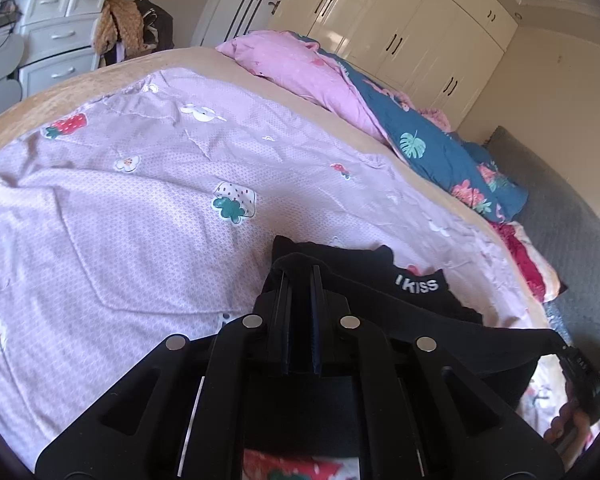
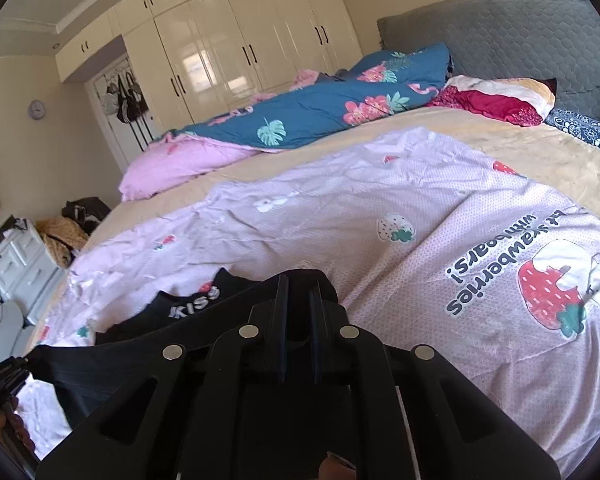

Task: Fold small clothes

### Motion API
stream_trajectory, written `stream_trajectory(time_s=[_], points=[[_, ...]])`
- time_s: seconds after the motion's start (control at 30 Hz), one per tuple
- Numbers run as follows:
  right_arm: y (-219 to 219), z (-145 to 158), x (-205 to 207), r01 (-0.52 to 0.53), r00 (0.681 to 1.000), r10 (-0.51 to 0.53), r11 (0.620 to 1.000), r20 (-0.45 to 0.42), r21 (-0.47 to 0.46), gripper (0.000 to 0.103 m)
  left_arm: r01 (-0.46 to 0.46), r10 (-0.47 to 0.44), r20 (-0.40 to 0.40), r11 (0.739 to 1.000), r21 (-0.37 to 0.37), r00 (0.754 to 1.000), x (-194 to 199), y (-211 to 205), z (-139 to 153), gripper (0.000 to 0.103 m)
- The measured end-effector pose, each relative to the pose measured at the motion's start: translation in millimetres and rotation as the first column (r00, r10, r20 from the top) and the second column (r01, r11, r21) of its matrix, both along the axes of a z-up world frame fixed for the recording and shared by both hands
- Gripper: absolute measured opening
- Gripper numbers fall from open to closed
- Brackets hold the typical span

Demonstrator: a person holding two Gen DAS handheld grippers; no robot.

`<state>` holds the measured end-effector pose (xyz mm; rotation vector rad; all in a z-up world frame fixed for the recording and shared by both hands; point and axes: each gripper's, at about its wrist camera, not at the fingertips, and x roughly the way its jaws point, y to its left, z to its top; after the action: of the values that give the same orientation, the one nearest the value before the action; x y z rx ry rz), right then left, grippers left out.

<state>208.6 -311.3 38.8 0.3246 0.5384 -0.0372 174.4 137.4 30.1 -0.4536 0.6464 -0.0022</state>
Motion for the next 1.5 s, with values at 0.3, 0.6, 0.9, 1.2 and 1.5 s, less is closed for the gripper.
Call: stream_trajectory(time_s=[0.3,0.6,0.9,1.2,1.5], points=[[3.2,-33.0,22.7,0.021,0.997,-0.024,0.999,-0.071,-0.041,0.010,0.023,-0.023,-0.030,1.000,0.021,0.999,23.6,-6.8,-15.0,0.003],[14.0,-37.1,10.2,-0.001,0.998,-0.005,0.994,-0.058,-0.111,0.038,0.033,-0.032,-0.024,0.998,0.054,0.999,10.0,-11.0,-2.4,0.031],[63.9,-42.2,-3.0,-0.217,0.974,0.198,0.954,-0.111,-0.204,0.012,0.249,-0.216,-0.191,0.954,0.168,0.957,-5.0,-63.7,-35.1,0.001],[99.0,-78.7,20.0,-0.266,0.942,0.186,0.922,-0.281,-0.282,0.011,0.245,-0.176,-0.244,0.925,0.290,0.954,19.8,-83.2,-60.3,0.001],[94.8,-91.1,66.2,-0.235,0.937,0.147,0.936,-0.316,-0.263,0.011,0.198,-0.139,-0.232,0.946,0.255,0.963,48.9,-79.3,-64.2,0.001]])
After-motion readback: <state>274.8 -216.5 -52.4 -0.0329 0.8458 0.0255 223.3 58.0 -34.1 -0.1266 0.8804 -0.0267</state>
